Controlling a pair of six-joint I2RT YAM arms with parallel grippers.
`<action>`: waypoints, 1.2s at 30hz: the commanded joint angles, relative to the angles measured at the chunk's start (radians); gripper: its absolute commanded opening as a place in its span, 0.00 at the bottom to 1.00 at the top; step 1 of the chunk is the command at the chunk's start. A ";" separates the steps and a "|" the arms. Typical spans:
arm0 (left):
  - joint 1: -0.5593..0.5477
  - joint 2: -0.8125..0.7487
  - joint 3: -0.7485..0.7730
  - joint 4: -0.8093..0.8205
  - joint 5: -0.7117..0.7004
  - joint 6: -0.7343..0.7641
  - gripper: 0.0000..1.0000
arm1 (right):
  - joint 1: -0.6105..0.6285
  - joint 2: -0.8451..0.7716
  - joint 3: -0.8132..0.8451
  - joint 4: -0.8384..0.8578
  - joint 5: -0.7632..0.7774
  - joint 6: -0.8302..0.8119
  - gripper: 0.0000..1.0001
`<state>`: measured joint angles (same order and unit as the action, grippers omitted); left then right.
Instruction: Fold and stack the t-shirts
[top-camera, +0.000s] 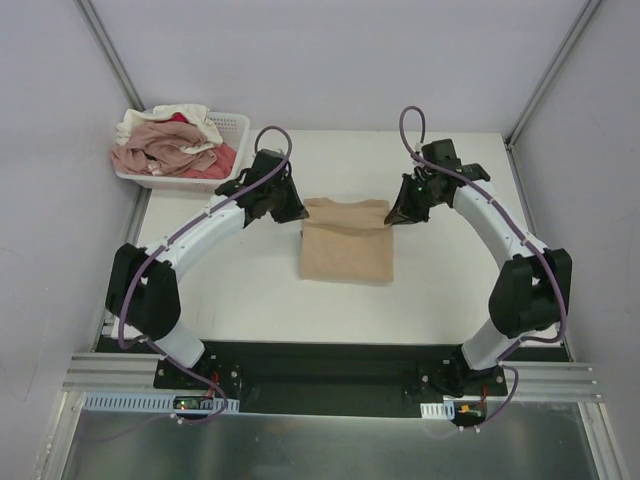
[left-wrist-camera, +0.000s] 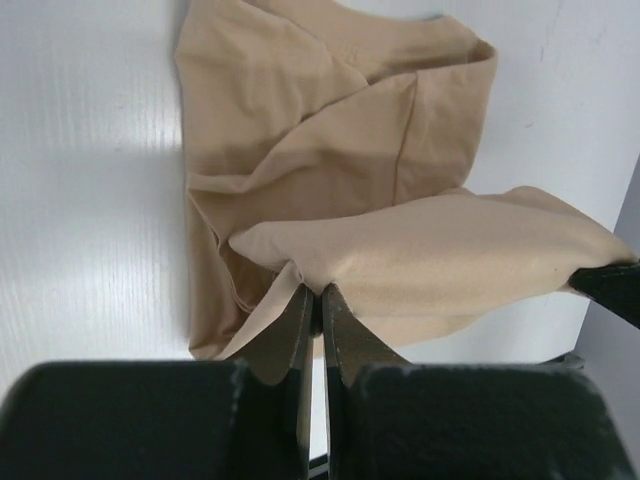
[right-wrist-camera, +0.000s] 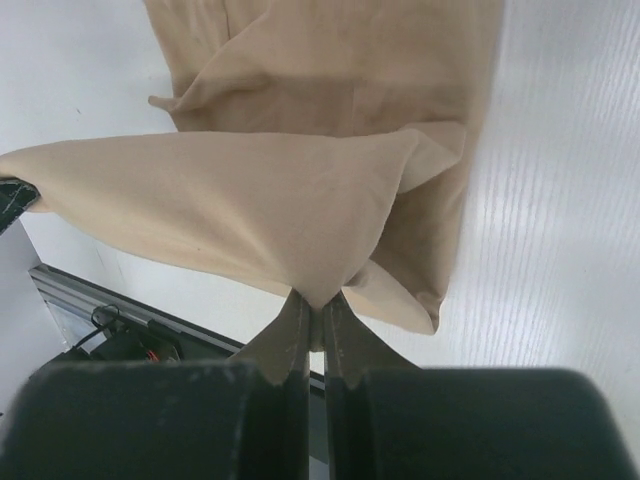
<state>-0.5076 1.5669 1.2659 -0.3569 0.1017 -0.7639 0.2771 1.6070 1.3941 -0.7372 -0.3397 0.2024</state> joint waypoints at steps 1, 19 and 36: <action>0.035 0.088 0.081 -0.008 0.010 0.018 0.00 | -0.026 0.073 0.089 0.035 -0.025 -0.020 0.01; 0.104 0.343 0.257 -0.008 0.076 -0.011 0.41 | -0.047 0.364 0.275 0.091 -0.048 0.014 0.32; 0.031 0.235 0.254 0.049 0.217 0.031 0.99 | 0.020 0.094 0.062 0.205 -0.192 -0.017 0.97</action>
<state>-0.4347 1.8080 1.5005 -0.3462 0.2058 -0.7582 0.2531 1.7260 1.4673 -0.6018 -0.4332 0.1932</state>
